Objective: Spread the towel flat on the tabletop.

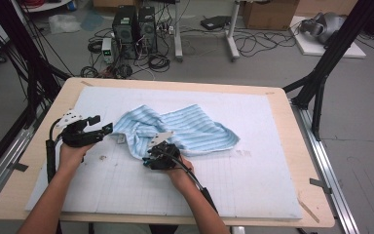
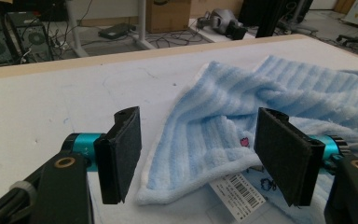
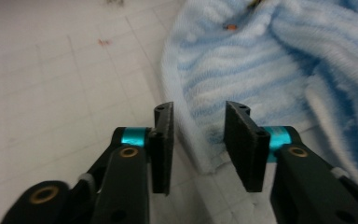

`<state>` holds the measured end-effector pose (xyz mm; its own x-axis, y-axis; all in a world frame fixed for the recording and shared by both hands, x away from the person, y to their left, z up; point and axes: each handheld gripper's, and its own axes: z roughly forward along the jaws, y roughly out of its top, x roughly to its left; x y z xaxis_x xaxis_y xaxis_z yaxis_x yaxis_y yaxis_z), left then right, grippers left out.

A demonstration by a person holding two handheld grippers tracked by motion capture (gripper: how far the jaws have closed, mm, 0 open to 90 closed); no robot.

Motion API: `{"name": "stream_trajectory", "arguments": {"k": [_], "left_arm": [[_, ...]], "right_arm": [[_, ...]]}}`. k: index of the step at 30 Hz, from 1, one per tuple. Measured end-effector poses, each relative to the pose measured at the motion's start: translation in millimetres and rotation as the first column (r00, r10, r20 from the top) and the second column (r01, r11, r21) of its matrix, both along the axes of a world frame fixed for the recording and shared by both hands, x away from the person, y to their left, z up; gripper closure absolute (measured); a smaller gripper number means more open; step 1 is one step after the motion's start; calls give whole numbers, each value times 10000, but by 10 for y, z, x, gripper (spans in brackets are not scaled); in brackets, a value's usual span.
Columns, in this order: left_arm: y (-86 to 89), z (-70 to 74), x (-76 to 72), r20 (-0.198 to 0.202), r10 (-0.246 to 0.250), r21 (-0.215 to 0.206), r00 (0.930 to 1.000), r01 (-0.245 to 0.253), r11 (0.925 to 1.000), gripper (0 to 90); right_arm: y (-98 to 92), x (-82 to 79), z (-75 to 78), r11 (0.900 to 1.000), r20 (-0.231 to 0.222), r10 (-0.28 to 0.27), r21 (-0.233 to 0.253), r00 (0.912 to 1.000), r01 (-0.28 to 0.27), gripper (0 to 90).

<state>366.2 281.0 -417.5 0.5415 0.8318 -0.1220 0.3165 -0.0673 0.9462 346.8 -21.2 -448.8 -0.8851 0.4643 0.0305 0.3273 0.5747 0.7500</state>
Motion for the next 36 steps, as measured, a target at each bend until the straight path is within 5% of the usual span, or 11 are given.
{"name": "stream_trajectory", "arguments": {"k": [4,9,24,36], "left_arm": [[11,-11,-2,-57,46,-34,10000,-46,10000,324],[5,-3,-17,-2,22,38,10000,-22,10000,325],[-106,-12,-5,-40,-206,183,9998,206,9996,326],[-151,-29,9,-51,-259,265,9997,260,9993,326]], "right_arm": [[-72,6,34,9997,-82,120,-194,9999,-122,844],[-287,-98,55,9987,63,187,-476,9998,-183,847],[-1524,-655,74,9943,89,-915,-549,9958,919,848],[-1986,-900,103,9807,128,-1795,-765,9837,1800,843]]}}
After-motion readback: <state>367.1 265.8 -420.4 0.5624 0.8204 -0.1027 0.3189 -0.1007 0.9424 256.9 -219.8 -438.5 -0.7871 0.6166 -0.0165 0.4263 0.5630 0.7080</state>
